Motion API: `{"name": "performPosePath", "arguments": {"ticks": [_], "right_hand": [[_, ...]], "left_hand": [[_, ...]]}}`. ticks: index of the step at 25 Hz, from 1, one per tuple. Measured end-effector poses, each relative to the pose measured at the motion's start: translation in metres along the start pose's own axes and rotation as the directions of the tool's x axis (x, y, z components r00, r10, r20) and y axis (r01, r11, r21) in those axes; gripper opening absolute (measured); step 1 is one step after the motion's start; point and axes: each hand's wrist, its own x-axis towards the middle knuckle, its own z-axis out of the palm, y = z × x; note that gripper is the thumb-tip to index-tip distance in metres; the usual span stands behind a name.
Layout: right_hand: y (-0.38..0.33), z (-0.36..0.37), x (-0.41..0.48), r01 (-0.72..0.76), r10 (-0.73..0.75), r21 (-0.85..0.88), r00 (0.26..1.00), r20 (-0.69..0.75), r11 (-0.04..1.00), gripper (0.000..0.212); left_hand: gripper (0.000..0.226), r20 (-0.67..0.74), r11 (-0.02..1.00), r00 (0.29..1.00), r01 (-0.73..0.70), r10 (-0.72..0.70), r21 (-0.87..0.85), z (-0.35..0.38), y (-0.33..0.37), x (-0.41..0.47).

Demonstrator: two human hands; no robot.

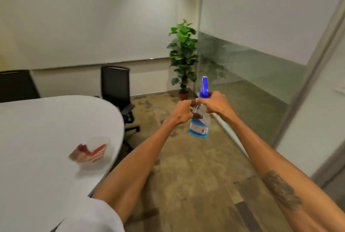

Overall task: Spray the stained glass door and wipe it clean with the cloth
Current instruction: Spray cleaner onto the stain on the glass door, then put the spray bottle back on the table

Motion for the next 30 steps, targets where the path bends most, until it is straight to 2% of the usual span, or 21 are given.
{"name": "performPosePath", "arguments": {"ticks": [5, 14, 21, 30], "right_hand": [[-0.081, 0.115, 0.01, 0.123, -0.126, 0.029, 0.98, 0.153, 0.992, 0.036], [-0.173, 0.27, 0.035, 0.329, -0.327, 0.045, 0.897, 0.297, 0.943, 0.036], [-0.222, 0.329, 0.078, 0.4, -0.393, 0.059, 0.842, 0.37, 0.914, 0.042], [-0.242, 0.368, 0.136, 0.404, -0.396, 0.072, 0.821, 0.412, 0.912, 0.046]], "left_hand": [[0.051, -0.157, 0.99, 0.978, 0.138, -0.136, 0.006, -0.087, -0.092, -0.064], [0.048, -0.374, 0.94, 0.865, 0.332, -0.335, -0.074, -0.188, -0.199, -0.135], [0.049, -0.439, 0.905, 0.805, 0.423, -0.4, -0.05, -0.243, -0.245, -0.127], [0.051, -0.463, 0.884, 0.771, 0.462, -0.438, -0.067, -0.266, -0.287, -0.089]]}}
